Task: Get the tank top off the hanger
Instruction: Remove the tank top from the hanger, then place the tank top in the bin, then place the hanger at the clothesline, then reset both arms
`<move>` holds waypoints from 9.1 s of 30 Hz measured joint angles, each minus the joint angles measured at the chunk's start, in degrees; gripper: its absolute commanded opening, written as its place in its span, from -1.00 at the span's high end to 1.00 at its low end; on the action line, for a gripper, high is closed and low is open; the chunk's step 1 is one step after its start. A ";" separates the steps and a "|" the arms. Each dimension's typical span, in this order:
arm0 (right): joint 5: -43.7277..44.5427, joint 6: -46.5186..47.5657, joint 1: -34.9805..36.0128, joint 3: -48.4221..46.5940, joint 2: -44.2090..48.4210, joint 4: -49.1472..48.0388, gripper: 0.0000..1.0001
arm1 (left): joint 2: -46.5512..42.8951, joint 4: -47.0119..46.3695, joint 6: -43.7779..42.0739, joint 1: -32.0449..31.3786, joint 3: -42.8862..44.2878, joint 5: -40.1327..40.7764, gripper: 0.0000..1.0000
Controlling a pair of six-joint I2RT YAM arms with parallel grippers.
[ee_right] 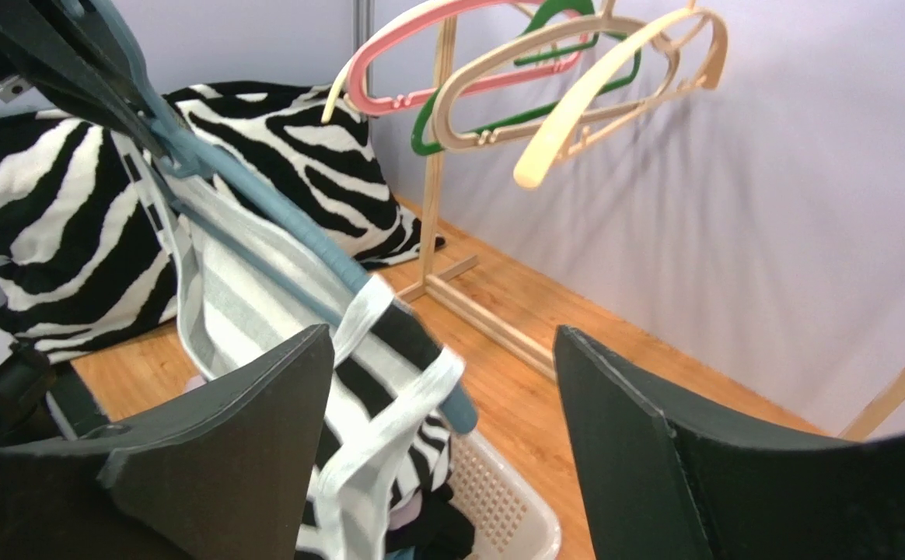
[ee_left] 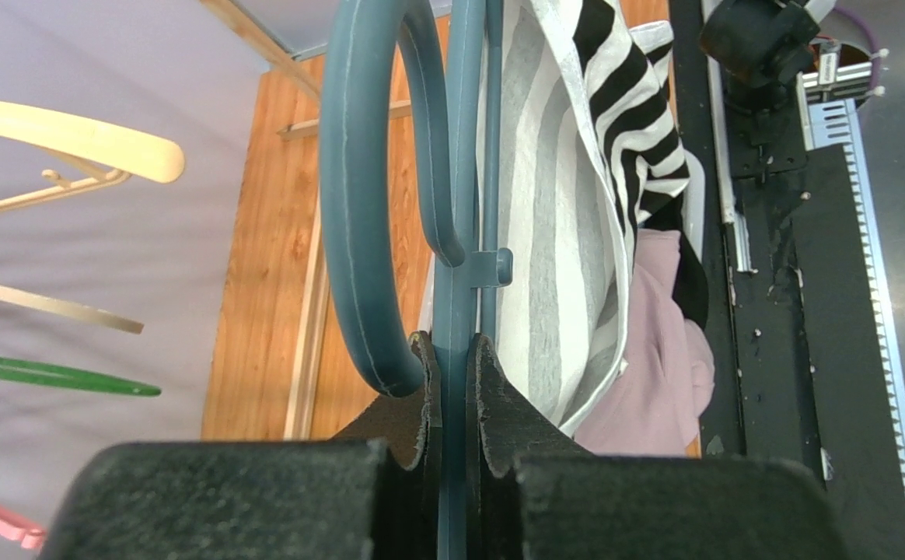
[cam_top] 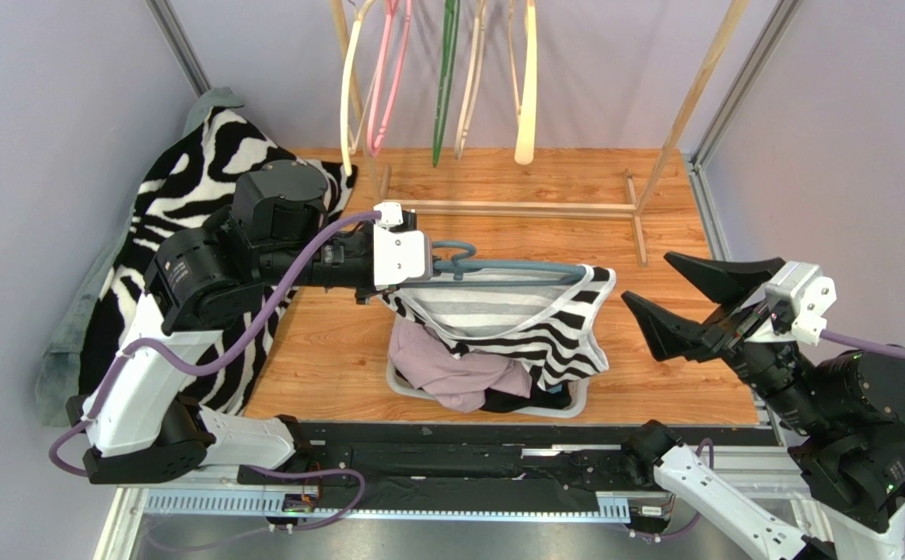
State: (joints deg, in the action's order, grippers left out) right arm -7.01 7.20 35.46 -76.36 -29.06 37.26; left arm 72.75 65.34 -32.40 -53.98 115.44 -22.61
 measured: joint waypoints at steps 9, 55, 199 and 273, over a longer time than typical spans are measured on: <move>-2.58 -12.63 0.00 16.90 5.86 -1.31 -0.26 | 0.17 -0.92 0.24 0.00 0.00 1.53 1.00; 6.03 -12.00 0.00 11.08 -5.07 10.86 -0.45 | -5.97 -0.37 -0.02 3.08 -2.45 -0.24 1.00; 14.64 -5.33 -21.24 -51.45 -62.69 0.17 1.00 | -7.67 12.15 3.15 -9.22 -4.07 19.71 -0.98; 16.50 -21.99 -21.99 7.28 -9.49 15.82 -1.00 | -20.41 -15.50 20.59 50.75 -46.58 -0.07 -0.98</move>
State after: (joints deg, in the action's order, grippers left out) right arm 9.50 -14.79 13.47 -69.08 -38.54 53.08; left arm 52.34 49.84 -11.81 -3.22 68.86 -22.68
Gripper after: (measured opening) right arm 0.998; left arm 0.991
